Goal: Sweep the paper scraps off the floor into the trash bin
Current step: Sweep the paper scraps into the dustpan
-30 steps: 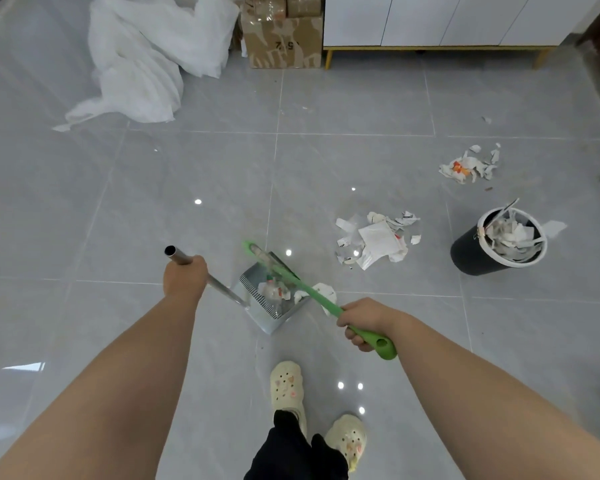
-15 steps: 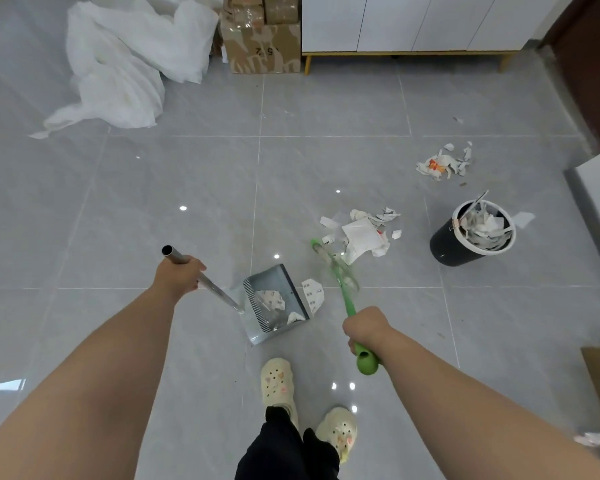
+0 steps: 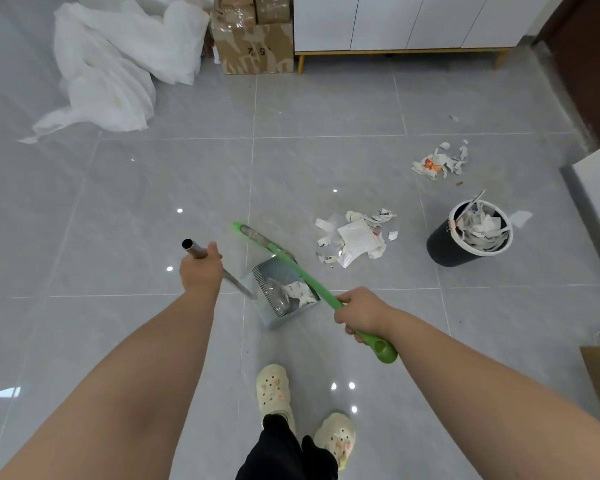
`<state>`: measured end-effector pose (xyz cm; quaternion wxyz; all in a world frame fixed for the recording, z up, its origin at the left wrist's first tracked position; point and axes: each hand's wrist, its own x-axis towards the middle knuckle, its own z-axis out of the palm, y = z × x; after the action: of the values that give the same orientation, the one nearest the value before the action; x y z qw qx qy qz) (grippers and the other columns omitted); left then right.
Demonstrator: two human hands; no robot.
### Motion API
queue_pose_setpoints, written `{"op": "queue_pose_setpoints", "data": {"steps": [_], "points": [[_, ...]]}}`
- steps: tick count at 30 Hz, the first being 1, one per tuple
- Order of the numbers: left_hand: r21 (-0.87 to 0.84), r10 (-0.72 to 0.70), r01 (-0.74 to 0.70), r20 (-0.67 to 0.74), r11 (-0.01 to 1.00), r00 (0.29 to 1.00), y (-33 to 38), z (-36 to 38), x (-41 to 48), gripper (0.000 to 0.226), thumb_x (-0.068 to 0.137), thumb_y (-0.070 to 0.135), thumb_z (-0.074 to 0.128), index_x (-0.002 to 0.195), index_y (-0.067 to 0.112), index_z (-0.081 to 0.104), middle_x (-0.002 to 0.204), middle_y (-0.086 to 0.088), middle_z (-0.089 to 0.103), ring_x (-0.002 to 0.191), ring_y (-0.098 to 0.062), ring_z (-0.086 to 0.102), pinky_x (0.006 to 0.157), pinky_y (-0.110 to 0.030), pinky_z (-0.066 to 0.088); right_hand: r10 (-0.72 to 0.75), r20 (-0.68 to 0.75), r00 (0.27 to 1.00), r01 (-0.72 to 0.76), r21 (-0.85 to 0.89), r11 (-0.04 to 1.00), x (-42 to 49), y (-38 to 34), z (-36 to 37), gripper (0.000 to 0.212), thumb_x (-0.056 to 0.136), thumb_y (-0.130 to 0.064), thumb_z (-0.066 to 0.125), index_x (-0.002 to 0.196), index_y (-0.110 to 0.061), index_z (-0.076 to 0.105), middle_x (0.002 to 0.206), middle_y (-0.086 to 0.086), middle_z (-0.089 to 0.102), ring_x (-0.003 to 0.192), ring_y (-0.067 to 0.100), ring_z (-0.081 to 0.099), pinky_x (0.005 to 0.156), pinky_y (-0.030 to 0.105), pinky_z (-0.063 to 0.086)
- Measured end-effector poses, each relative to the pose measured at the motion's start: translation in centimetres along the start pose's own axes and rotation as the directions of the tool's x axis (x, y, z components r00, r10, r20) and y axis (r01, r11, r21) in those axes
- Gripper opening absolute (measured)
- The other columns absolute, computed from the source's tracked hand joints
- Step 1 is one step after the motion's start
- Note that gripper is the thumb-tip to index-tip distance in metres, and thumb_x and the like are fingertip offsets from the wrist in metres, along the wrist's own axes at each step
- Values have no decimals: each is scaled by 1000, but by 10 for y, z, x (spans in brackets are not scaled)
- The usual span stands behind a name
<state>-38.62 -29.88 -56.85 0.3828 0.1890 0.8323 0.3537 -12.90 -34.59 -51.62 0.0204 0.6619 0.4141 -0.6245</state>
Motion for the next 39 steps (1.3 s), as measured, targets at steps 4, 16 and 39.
{"op": "queue_pose_setpoints", "data": {"steps": [4, 16, 39], "points": [[42, 7, -8, 26, 999, 1000, 21, 31, 11, 35, 92, 41, 50, 86, 10, 65, 74, -3, 60, 72, -24, 57, 74, -33, 46, -33, -160, 987, -10, -256, 967, 28, 4, -27, 35, 86, -4, 42, 118, -3, 57, 72, 5, 48, 51, 20, 46, 43, 25, 42], [188, 83, -92, 53, 978, 995, 66, 108, 42, 35, 97, 34, 46, 70, 12, 48, 66, -1, 49, 73, -25, 54, 72, -33, 43, 171, -444, 880, -253, -133, 958, 130, -27, -125, 23, 94, -11, 43, 112, 2, 47, 93, 15, 53, 61, 27, 55, 51, 28, 44], [327, 184, -277, 288, 904, 940, 76, 110, 52, 29, 91, 20, 47, 62, 13, 45, 58, -1, 44, 56, -21, 43, 62, -29, 36, 261, 59, 963, -268, 189, 945, 71, -7, -23, 28, 91, -2, 35, 116, -6, 49, 61, 9, 44, 46, 17, 39, 47, 23, 35]]}}
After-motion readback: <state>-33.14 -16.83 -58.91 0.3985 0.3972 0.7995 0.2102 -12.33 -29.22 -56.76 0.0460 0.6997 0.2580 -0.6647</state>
